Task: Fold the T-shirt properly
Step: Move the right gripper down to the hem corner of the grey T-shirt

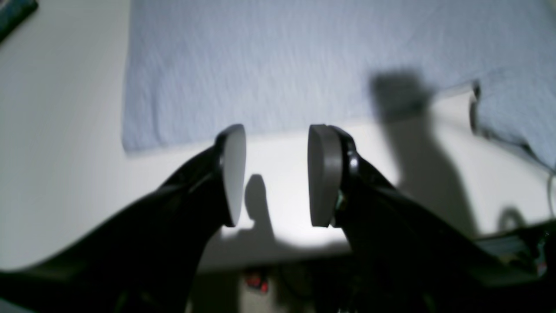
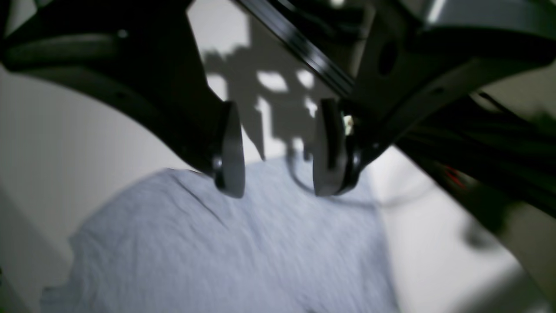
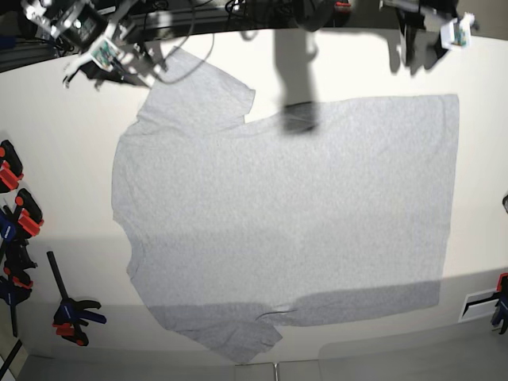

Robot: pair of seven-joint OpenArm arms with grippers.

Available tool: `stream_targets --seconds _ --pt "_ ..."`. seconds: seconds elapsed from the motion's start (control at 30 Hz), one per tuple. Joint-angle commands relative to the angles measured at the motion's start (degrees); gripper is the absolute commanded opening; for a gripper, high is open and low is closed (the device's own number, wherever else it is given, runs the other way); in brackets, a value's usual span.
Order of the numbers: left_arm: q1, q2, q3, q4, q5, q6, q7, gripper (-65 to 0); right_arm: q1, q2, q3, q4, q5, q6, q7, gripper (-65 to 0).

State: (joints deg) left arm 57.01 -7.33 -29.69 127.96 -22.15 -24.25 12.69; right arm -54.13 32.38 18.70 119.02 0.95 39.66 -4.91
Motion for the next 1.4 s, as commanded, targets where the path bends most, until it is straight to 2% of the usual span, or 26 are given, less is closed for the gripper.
stream_targets --seconds 0.0,0.1,0.23,0.3,0.4,0.47,0.63,0.77,0.87,1.37 --pt "-0.24 -0.13 -0.28 1.03 -0.46 0.2 0.33 -43.1 0.0 0.48 -0.39 1.2 -0.98 0.34 -0.85 -40.0" --pt "-2.99 -0.15 -0.28 1.03 -0.46 0.2 6.21 -43.1 0.66 0.61 -3.91 1.73 -6.32 0.31 -4.85 -40.0" --pt "-4.92 -0.15 -0.28 1.03 -0.46 0.2 9.68 -43.1 0.74 0.63 -11.63 1.73 -14.36 -4.61 -5.64 -40.0" --pt "-5.31 -0.15 -0.28 1.03 -0.46 0.2 9.66 -43.1 1.22 0.61 -16.5 1.7 -18.4 -8.46 -8.55 -40.0" --pt "-5.62 -0.26 -0.28 1.03 -0.46 0.22 9.68 -43.1 3.37 0.61 -23.47 1.7 -21.59 -17.16 -16.57 -40.0" --pt "-5.62 -0.74 -0.28 1.03 -0.48 0.2 9.84 -43.1 5.18 0.61 -27.1 1.7 -21.99 -20.46 -20.13 -40.0" --pt "-5.62 -1.03 -0.26 1.03 -0.48 0.2 9.86 -43.1 10.12 0.07 -33.4 1.44 -21.94 -20.59 -22.51 -40.0" --pt "-5.6 -1.16 -0.26 1.03 -0.48 0.2 9.88 -43.1 13.14 -1.46 -37.62 1.44 -21.35 -20.59 -29.16 -40.0" --pt "-5.6 -1.16 -0.28 1.03 -0.48 0.2 9.88 -43.1 13.46 -1.42 -40.28 1.44 -21.4 -20.57 -31.87 -40.0" --pt "-5.6 -1.16 -0.28 1.03 -0.48 0.2 9.86 -43.1 13.46 -1.42 -41.18 -1.49 -21.4 -19.91 -34.16 -40.0"
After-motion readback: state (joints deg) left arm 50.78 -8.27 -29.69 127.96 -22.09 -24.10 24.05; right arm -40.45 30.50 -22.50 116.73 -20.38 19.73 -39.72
